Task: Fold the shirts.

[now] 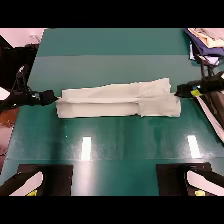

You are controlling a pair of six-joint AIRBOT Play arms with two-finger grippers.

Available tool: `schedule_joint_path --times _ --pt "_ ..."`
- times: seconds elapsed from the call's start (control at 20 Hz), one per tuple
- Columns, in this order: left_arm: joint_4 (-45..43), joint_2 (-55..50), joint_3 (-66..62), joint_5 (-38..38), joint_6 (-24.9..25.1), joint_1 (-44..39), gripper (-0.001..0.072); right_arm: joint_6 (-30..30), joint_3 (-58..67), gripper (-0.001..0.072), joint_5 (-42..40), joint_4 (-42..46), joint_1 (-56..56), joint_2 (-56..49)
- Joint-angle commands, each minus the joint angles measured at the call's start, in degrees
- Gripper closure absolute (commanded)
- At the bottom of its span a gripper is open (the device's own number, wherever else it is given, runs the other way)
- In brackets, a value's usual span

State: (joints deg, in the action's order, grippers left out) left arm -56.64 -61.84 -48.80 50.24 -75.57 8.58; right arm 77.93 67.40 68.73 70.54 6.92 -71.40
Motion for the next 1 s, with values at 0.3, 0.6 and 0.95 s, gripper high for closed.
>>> schedule_joint_path --times 0.3,0.6,0.95 --pt "1.88 -12.48 -6.73 -6.99 0.76 -0.02 0.0684 0.68 15.63 0.0698 -1.51 -0.52 -2.05 -16.31" --pt "7.78 -12.79 -7.17 -12.39 -2.12 0.0 0.0086 0.04 16.61 0.0314 -6.29 -12.39 0.66 -18.82" --pt "7.85 -12.74 -9.6 5.79 -0.94 -0.02 0.0645 -5.38 13.62 0.0028 10.01 -16.63 13.84 -18.78"
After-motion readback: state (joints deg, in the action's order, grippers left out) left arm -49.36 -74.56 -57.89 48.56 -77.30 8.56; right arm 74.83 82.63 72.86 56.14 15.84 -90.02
